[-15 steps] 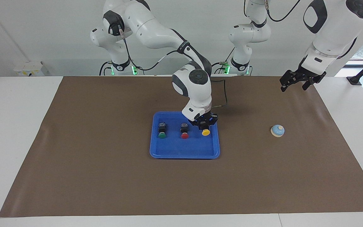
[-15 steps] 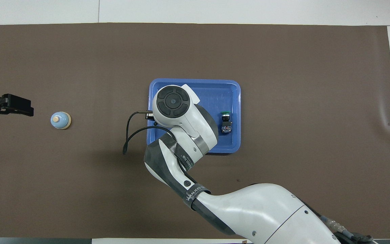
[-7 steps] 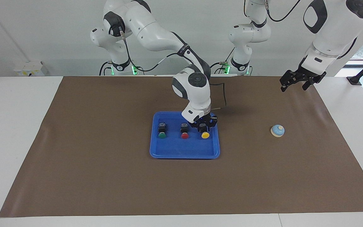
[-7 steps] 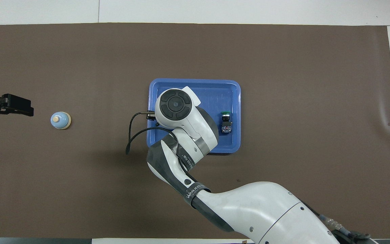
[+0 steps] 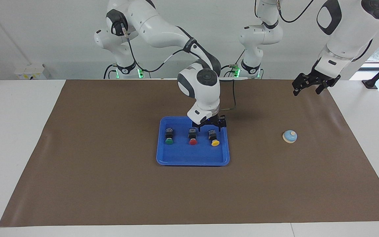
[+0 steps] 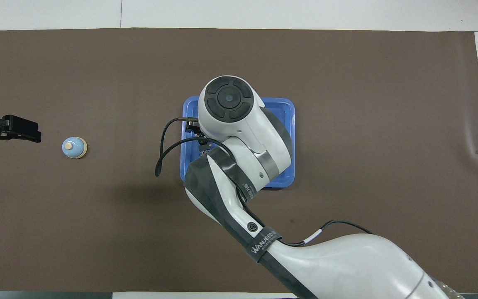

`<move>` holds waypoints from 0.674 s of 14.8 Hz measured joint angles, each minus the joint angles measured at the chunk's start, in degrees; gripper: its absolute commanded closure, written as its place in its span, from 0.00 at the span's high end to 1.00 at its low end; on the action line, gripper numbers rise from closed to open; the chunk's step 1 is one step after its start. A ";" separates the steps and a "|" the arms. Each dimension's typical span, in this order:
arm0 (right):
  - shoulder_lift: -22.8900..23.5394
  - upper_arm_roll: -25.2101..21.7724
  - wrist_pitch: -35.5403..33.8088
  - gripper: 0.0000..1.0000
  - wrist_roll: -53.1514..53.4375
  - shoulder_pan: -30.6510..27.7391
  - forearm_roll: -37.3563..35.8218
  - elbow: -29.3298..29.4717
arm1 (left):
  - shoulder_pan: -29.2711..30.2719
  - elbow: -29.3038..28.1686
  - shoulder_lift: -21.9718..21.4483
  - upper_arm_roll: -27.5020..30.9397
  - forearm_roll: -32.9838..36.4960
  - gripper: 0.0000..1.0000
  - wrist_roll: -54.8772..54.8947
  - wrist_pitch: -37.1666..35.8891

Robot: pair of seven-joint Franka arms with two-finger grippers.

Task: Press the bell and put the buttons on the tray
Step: 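Carry the yellow button into the tray and release it, then withdraw the right gripper to rest while the left gripper reaches the bell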

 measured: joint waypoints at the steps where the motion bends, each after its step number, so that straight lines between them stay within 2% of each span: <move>1: -2.13 -0.15 -1.58 1.00 -2.06 -1.17 -0.14 -0.69 | 0.00 0.00 0.00 0.00 0.00 1.00 0.00 0.00; 6: -16.62 -0.61 -5.87 1.00 -17.41 -10.16 -0.37 -12.22 | 0.00 0.00 0.00 0.00 0.00 1.00 0.00 0.00; 10: -26.36 -0.71 -13.95 1.00 -27.76 -17.55 -0.60 -18.69 | 0.00 0.00 0.00 0.00 0.00 1.00 0.00 0.00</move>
